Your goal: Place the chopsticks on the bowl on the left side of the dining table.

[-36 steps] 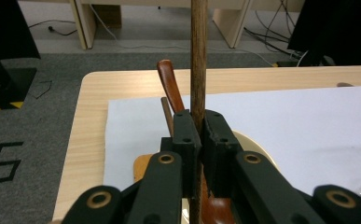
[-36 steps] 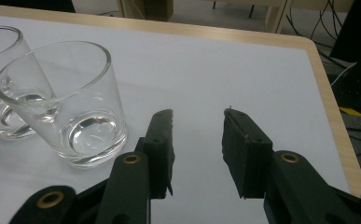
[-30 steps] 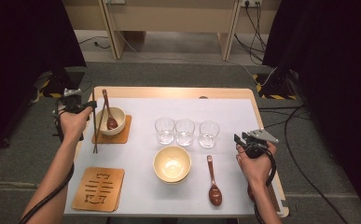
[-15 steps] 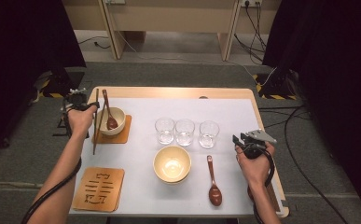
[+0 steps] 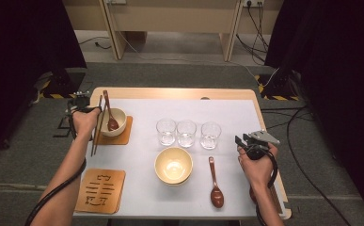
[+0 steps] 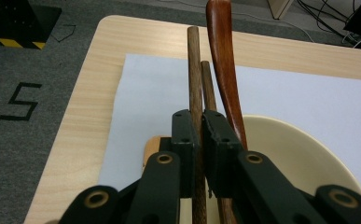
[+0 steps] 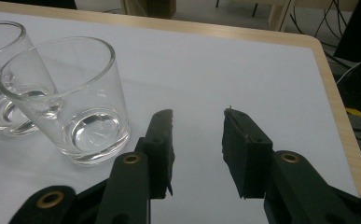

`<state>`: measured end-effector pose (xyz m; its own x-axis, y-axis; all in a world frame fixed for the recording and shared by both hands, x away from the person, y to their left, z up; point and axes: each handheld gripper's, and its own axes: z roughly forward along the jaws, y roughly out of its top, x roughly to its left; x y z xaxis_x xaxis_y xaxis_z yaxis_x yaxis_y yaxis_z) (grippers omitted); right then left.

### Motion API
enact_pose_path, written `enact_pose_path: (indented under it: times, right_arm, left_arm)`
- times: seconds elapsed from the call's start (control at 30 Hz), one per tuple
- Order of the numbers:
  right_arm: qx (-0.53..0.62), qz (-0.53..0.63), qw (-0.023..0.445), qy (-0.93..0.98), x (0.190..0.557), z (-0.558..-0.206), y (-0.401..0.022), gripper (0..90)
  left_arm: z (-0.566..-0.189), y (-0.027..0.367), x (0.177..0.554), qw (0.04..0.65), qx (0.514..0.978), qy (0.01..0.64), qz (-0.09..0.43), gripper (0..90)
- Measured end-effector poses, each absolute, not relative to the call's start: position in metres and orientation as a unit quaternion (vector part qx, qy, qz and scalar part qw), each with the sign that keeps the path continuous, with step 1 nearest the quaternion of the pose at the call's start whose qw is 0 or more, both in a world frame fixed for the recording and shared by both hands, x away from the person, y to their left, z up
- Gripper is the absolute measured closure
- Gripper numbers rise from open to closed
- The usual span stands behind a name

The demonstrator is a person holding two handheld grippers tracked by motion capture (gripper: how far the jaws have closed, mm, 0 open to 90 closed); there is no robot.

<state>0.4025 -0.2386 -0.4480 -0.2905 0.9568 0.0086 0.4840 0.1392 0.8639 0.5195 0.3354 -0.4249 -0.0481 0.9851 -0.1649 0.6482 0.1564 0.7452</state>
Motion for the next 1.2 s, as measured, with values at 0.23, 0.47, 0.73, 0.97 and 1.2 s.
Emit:
enact_pose_path:
  times: [0.23,0.47,0.73,0.97,1.2]
  right_arm:
    - [0.522,0.403,0.292,0.693,0.402,-0.448,-0.239,63.5]
    - [0.522,0.404,0.293,0.692,0.402,-0.449,-0.24,63.6]
    - [0.521,0.402,0.293,0.693,0.402,-0.449,-0.24,63.4]
    - [0.52,0.403,0.294,0.694,0.403,-0.448,-0.24,63.3]
    - [0.521,0.403,0.293,0.693,0.403,-0.448,-0.24,63.1]
  left_arm:
    - [-0.43,0.333,0.521,0.338,0.6,0.684,0.241,82.9]
    - [-0.43,0.333,0.521,0.338,0.6,0.683,0.241,82.4]
    - [-0.425,0.334,0.52,0.353,0.601,0.673,0.249,75.8]
    - [-0.419,0.33,0.517,0.345,0.618,0.661,0.249,69.4]
    - [-0.417,0.325,0.519,0.324,0.637,0.654,0.248,65.4]
